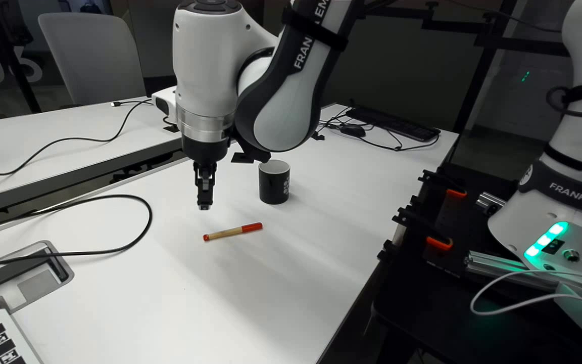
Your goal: Pick up the pen from the table and place it in the black mug cup.
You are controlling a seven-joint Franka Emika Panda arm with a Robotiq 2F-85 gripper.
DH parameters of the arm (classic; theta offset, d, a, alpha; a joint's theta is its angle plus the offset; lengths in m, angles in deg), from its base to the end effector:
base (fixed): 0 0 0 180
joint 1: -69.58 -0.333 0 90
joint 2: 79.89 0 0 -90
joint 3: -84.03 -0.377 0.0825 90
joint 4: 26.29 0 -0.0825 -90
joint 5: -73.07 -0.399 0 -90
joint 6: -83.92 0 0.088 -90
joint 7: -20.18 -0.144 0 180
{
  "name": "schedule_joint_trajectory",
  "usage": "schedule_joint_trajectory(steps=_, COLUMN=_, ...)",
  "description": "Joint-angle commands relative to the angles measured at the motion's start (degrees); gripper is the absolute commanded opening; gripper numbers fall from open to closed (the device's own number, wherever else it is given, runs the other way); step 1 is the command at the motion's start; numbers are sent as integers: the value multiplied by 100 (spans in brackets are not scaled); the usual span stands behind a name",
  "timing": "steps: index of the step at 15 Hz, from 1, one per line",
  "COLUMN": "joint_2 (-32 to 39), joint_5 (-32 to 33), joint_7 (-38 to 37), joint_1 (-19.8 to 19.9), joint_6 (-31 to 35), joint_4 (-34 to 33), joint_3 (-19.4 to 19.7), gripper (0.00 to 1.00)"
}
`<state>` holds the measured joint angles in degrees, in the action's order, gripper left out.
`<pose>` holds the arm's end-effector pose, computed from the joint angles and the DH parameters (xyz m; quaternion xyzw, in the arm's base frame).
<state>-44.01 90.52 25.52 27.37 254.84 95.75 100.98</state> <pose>0.5642 0.2889 0.1425 0.8868 0.4310 0.1322 0.1019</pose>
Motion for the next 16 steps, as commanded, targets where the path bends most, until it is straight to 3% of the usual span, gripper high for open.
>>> schedule_joint_trajectory(steps=1, joint_2=-192, joint_5=378, joint_7=595, joint_1=821, joint_6=-492, joint_4=15, joint_3=-807, gripper=100)
schedule_joint_trajectory(steps=3, joint_2=-177, joint_5=533, joint_7=567, joint_1=991, joint_6=-830, joint_4=-58, joint_3=-946, gripper=100)
schedule_joint_trajectory(steps=4, joint_2=-53, joint_5=601, joint_7=265, joint_1=943, joint_6=-522, joint_4=-47, joint_3=-915, gripper=100)
schedule_joint_trajectory(steps=10, joint_2=99, joint_5=820, joint_7=331, joint_1=1175, joint_6=-621, joint_4=-243, joint_3=-1175, gripper=100)
schedule_joint_trajectory(steps=16, joint_2=406, joint_5=821, joint_7=326, joint_1=1377, joint_6=34, joint_4=-362, joint_3=-1483, gripper=100)
